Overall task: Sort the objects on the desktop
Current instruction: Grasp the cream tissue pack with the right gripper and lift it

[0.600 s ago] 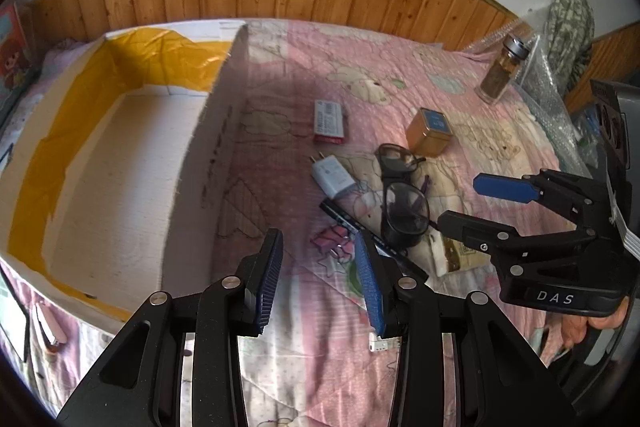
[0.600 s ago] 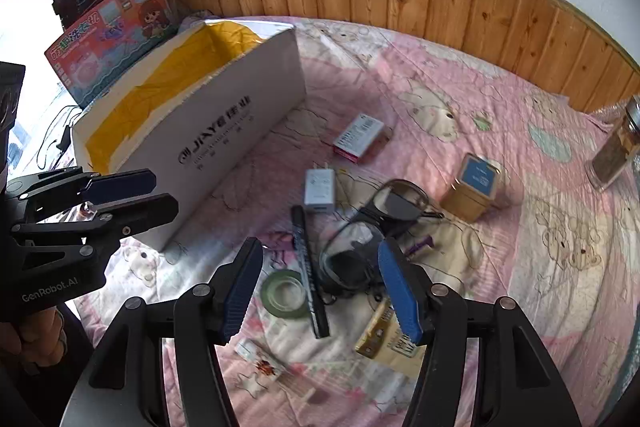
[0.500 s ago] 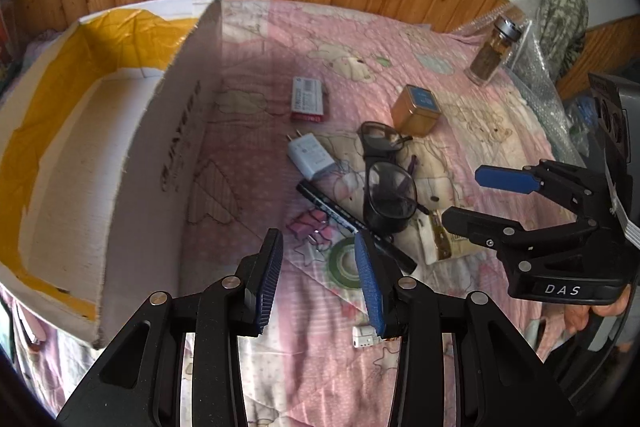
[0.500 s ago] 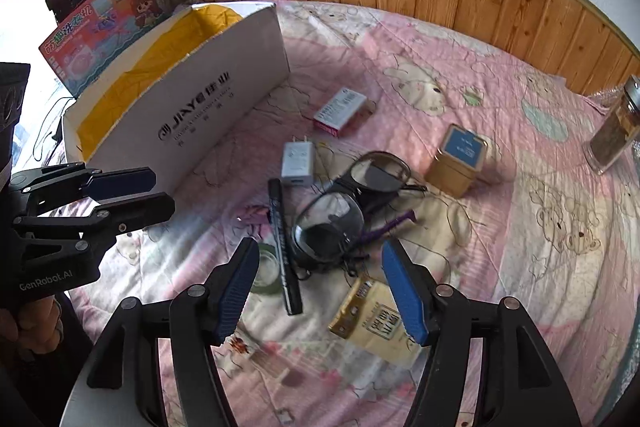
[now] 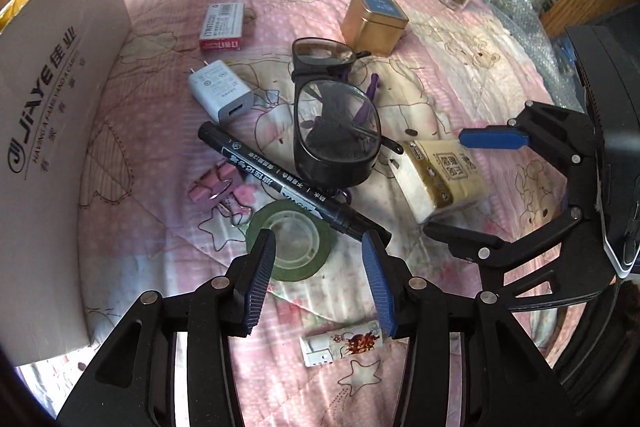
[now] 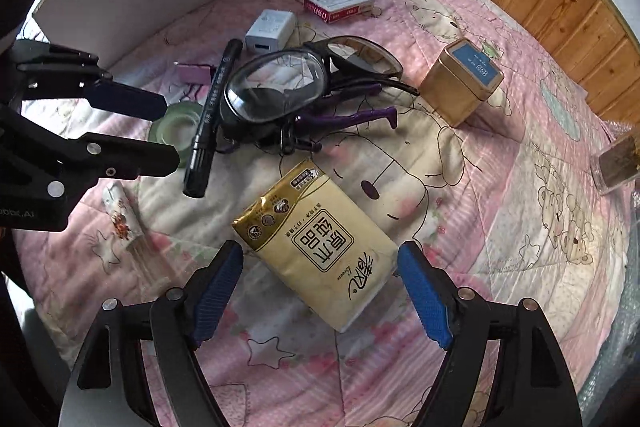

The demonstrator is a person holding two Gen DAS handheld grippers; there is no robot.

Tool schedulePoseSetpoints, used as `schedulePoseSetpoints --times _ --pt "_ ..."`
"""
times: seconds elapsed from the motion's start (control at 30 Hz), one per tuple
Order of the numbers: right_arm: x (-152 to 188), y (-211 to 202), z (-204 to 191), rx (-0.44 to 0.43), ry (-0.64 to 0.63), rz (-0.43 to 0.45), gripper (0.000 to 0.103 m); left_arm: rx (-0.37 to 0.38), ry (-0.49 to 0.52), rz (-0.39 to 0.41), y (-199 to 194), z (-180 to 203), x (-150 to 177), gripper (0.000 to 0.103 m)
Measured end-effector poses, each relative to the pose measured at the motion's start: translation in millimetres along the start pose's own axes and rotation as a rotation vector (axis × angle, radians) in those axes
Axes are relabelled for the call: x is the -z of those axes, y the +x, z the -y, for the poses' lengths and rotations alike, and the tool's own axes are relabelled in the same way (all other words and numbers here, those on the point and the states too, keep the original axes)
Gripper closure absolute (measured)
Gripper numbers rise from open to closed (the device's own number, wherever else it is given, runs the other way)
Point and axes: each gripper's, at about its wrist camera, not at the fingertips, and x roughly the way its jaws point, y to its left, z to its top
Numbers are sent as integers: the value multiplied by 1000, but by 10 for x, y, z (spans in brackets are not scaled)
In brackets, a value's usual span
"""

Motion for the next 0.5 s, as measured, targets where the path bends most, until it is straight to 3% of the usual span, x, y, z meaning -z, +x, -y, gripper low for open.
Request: schedulePoseSetpoints --times 0.17,0.23,0.33,0.47,0.5 --pt "-8 75 37 33 -31 6 22 -8 5 16 43 -4 -3 53" --pt "-7 97 70 11 -14 11 22 -19 -70 31 35 -37 -14 53" --pt "-13 61 180 -48 44 15 25 -21 -81 32 24 -74 11 53" --pt "-52 3 390 -137 185 9 49 -56 -100 39 3 -105 35 53" --pt "-43 -12 437 -155 215 13 49 -72 -94 41 16 -96 34 52"
